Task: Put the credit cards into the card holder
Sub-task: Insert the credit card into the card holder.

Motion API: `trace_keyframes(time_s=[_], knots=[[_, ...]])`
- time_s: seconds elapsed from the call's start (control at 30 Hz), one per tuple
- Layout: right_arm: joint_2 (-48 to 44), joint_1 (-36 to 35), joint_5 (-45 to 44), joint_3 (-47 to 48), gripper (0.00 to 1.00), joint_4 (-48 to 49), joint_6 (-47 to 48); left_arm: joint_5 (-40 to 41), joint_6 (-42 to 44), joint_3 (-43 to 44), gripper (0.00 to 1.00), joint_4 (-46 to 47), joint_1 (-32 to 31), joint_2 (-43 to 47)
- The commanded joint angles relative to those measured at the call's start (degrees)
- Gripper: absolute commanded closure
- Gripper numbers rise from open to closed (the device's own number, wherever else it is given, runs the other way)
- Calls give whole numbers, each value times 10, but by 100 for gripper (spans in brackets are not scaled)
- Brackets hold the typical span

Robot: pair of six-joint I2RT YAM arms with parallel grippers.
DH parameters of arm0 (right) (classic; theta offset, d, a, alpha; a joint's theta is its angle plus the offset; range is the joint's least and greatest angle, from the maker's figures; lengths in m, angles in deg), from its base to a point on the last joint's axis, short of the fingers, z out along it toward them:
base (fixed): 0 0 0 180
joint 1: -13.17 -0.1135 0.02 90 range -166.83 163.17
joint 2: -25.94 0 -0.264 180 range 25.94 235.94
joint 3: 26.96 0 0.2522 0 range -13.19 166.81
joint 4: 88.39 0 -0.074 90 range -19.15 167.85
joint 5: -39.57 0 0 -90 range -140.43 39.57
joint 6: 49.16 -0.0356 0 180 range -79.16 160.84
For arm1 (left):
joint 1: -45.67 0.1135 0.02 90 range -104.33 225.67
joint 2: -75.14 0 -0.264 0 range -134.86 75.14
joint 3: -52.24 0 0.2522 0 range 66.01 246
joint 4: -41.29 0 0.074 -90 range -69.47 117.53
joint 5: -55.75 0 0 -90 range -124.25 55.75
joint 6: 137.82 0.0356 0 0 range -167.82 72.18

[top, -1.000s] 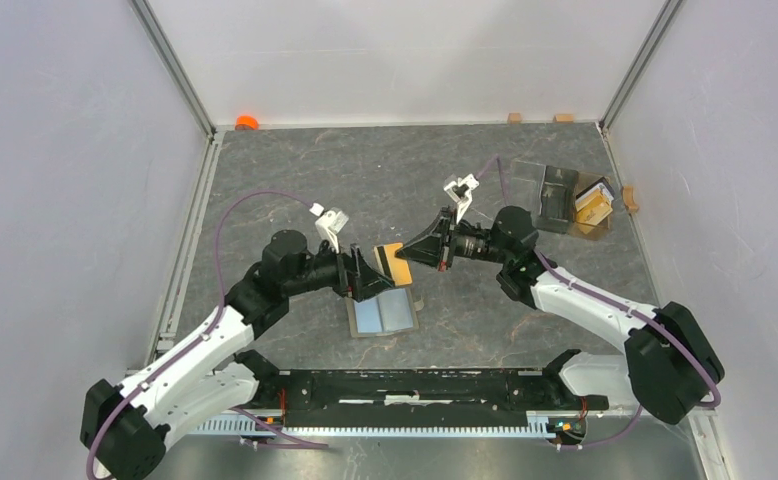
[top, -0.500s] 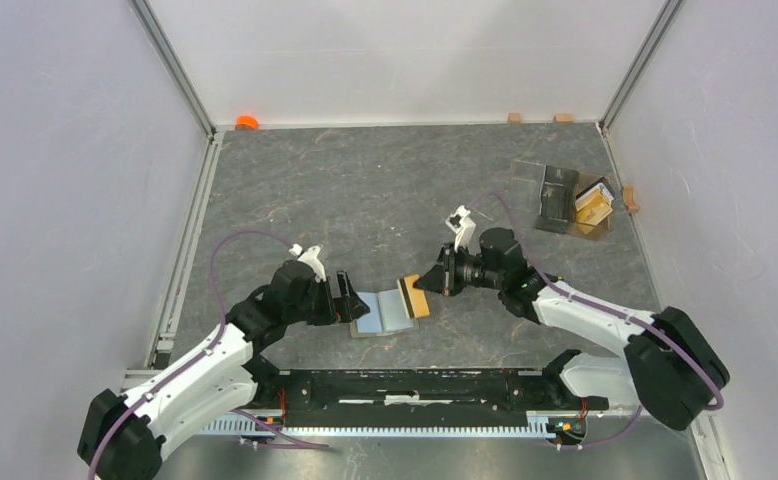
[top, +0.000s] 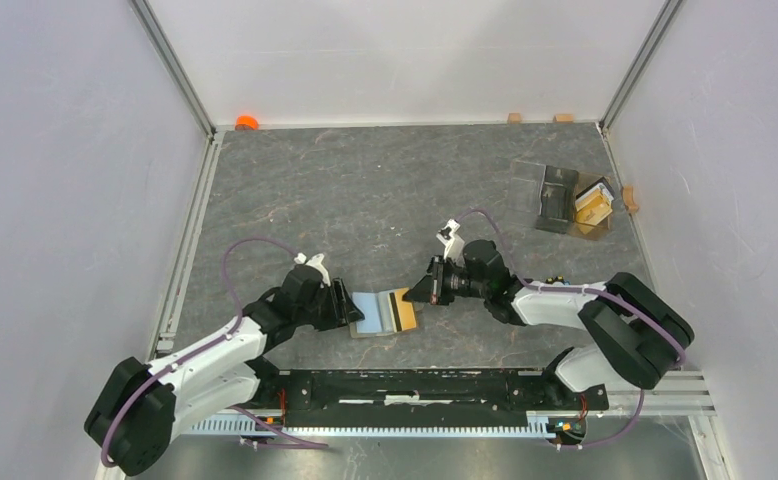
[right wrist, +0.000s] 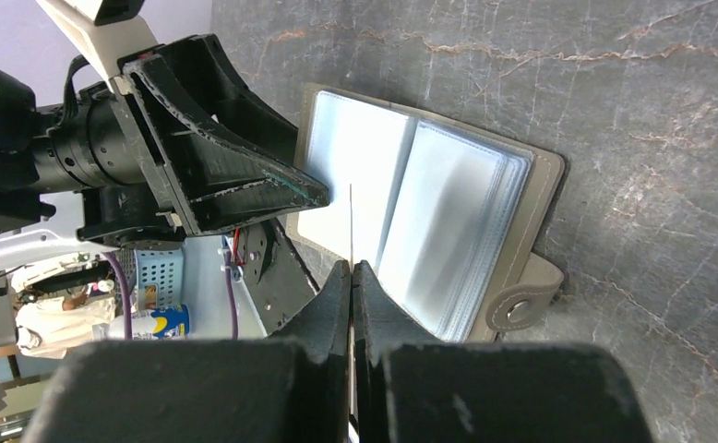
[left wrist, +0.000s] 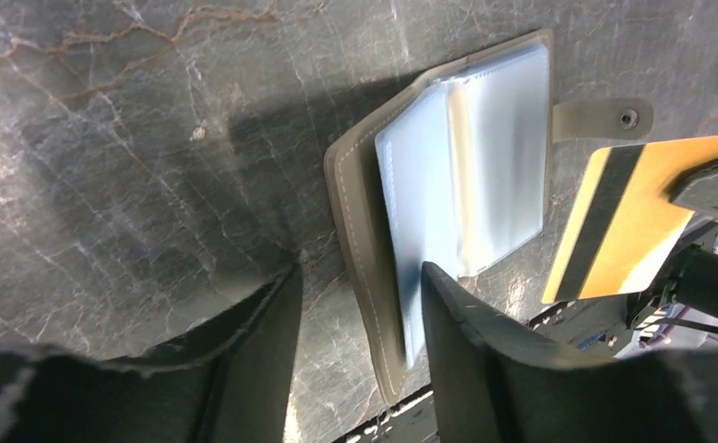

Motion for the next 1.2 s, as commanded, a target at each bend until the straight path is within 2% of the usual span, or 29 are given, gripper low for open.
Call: trace_keyframes(time_s=[0.0,0.23,0.4,0.7,1.17], knots=[[24,-10,-5,7,100,66,-16,6,-17,-13,46,63,2,-7],[44,-20,-17,4,100,85,-25,16,-27,-44,67,82,4,-5],[65,-29,-20,8,100,91,-31,18,-24,-52,74,88,5,-3],[119,-33,-21,11,100,125,-51,18,-17,-51,83,88,6,-12],[195,-33,-27,58,100,105,-43,15,-10,-50,86,85,10,-17]])
